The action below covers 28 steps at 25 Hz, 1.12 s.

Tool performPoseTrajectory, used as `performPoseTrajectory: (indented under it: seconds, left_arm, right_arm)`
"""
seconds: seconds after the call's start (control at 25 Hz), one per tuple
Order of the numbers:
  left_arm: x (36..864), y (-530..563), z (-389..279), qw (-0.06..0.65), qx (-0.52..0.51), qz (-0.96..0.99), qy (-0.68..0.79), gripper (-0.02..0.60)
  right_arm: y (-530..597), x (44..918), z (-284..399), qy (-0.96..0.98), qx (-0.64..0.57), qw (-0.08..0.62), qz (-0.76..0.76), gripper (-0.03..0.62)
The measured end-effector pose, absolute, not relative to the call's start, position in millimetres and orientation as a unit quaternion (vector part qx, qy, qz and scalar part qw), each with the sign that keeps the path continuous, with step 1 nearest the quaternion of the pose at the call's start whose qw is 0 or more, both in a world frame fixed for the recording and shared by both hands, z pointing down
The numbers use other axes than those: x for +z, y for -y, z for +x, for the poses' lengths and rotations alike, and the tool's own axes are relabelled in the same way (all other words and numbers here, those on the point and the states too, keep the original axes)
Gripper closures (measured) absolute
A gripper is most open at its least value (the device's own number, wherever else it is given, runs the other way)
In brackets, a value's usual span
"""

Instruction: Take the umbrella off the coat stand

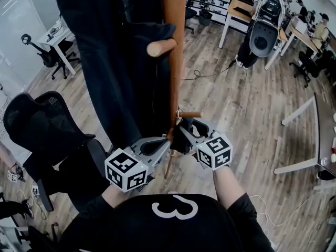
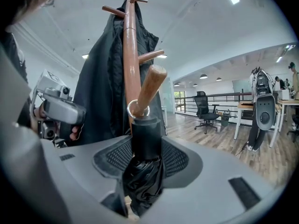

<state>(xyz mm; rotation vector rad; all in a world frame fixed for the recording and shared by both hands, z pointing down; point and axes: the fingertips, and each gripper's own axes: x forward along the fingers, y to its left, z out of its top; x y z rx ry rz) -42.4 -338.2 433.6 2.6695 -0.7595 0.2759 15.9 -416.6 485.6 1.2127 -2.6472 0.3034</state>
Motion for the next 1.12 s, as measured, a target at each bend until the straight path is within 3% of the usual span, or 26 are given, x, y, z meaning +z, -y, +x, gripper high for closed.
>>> performPoseTrajectory:
  seconds: [1.12]
  left_arm:
    - [409,305,-12,0.17,0.084,0.948,0.257,0.566]
  right_arm:
    - [384,444,75,0.881,0.11,0.082,0.453,0.395]
